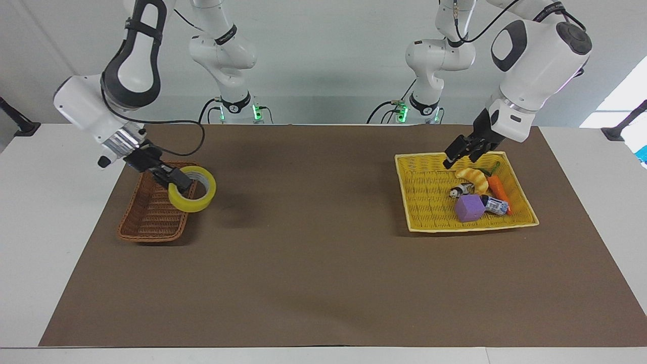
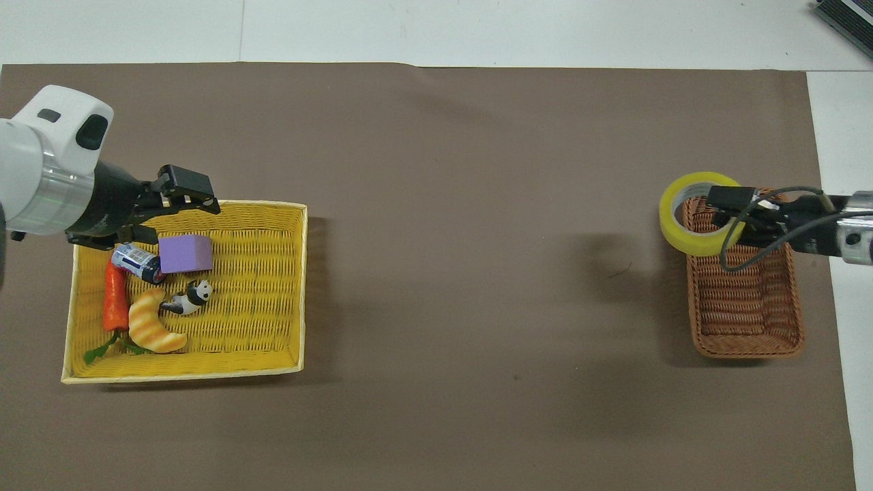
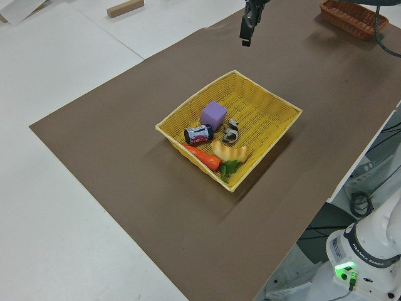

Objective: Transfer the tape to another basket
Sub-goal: 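Carry the tape into the wicker basket while the left gripper withdraws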

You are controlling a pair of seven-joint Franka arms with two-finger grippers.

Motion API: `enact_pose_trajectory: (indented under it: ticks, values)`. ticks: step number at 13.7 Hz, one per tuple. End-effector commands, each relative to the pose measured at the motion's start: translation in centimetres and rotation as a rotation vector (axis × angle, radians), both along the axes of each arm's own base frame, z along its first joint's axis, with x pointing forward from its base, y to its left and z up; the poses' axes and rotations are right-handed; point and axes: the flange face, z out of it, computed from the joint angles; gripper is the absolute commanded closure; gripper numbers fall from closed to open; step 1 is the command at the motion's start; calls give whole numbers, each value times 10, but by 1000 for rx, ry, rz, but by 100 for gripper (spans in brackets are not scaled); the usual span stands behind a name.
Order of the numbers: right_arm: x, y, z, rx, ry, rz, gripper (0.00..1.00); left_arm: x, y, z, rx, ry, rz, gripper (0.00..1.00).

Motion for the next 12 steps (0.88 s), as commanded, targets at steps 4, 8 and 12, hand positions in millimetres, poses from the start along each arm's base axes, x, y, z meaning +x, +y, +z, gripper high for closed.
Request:
enact_pose_trajectory:
  ticks: [4, 8, 12]
  values:
    - [-18, -84, -90, 51, -13, 56, 100, -10, 48, 38, 201, 16, -267, 0]
    - [-22, -86, -100, 84, -22, 93, 100, -12, 51, 63, 210, 77, -350, 0]
    - [-21, -84, -102, 73, -18, 101, 78, -16, 41, 66, 199, 62, -362, 0]
